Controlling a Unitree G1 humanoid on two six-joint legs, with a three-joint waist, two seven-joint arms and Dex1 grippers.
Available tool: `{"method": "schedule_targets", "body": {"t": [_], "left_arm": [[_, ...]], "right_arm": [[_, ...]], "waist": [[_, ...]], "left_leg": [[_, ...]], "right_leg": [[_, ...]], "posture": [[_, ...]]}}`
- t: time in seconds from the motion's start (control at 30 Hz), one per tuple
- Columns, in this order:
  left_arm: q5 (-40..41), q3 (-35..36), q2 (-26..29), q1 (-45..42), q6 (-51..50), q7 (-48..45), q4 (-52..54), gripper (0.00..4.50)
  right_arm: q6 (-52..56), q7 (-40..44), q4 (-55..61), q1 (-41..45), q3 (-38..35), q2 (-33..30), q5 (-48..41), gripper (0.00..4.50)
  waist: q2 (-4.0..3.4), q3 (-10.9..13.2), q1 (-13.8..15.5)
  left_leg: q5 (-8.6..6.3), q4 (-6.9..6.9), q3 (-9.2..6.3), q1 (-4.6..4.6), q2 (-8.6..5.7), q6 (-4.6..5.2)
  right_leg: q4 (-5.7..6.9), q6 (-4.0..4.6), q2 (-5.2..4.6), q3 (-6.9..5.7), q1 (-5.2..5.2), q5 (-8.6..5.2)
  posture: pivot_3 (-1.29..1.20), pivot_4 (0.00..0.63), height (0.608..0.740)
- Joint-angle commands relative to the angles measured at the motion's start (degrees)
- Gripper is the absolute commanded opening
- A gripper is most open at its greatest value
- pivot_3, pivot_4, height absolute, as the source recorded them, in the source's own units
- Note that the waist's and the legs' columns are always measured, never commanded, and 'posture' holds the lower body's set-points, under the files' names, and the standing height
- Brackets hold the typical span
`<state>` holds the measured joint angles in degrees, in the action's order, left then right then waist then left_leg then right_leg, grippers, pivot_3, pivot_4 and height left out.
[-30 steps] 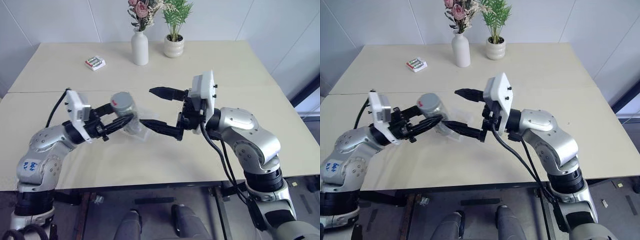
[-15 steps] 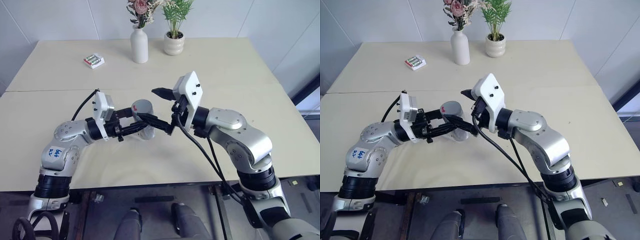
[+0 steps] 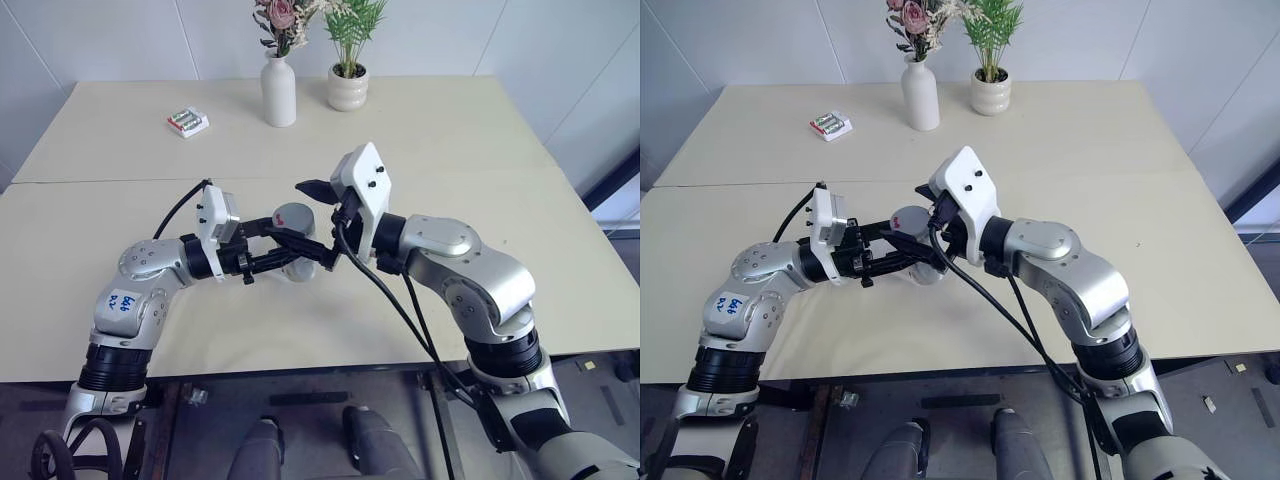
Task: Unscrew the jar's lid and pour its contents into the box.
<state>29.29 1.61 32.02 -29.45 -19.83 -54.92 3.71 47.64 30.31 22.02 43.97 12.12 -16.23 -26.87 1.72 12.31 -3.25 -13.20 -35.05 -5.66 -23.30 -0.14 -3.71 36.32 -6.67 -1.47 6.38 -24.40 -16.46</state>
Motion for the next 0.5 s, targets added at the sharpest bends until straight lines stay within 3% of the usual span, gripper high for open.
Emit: {"method": "schedule_targets", "body": {"t": [0.03, 0.23, 0.33, 0.43, 0.5], "left_arm": [[0.0, 1.0, -0.4, -1.9, 1.5, -0.1, 0.7, 2.22], [-0.3, 0.8, -0.9, -2.2, 1.8, -0.3, 0.7, 2.22], [-0.4, 0.8, -1.0, -2.2, 1.8, -0.2, 0.7, 2.22], [-0.3, 0.8, -1.1, -2.1, 1.8, -0.2, 0.9, 2.22], [-0.4, 0.7, -1.1, -2.1, 1.9, -0.2, 0.9, 2.22]], "right_arm": [[0.0, 0.4, 0.7, 1.3, 0.0, 0.4, -0.1, 4.50], [-0.2, 0.5, 0.7, 0.8, 0.1, 0.4, -0.1, 4.50], [-0.2, 0.5, 0.7, 0.6, 0.2, 0.4, -0.2, 3.88], [-0.3, 0.6, 0.9, 0.5, -0.1, 0.5, -0.3, 2.82], [-0.2, 0.6, 1.0, 0.5, -0.4, 0.9, -0.6, 2.59]], "waist": [[0.00, 0.0, 0.0], [0.00, 0.0, 0.0], [0.00, 0.0, 0.0], [0.00, 0.0, 0.0], [0.00, 0.0, 0.0]], "left_leg": [[0.00, 0.00, 0.00, 0.00, 0.00, 0.00], [0.00, -0.01, 0.00, 0.01, 0.00, 0.00], [0.01, -0.02, 0.00, 0.01, 0.00, 0.00], [0.03, -0.04, 0.00, 0.01, -0.01, -0.01], [0.03, -0.04, 0.00, 0.01, -0.01, -0.01]], "right_leg": [[0.01, 0.00, 0.00, 0.00, 0.00, 0.00], [0.06, 0.00, 0.01, 0.00, -0.02, 0.00], [0.11, 0.00, 0.01, 0.00, -0.03, 0.00], [0.14, 0.00, 0.01, 0.00, -0.03, 0.00], [0.14, 0.00, 0.01, 0.00, -0.03, 0.00]], "posture": [[0.00, 0.150, 0.740], [0.00, 0.150, 0.740], [0.00, 0.150, 0.740], [0.00, 0.150, 0.740], [0.00, 0.150, 0.740]]}}
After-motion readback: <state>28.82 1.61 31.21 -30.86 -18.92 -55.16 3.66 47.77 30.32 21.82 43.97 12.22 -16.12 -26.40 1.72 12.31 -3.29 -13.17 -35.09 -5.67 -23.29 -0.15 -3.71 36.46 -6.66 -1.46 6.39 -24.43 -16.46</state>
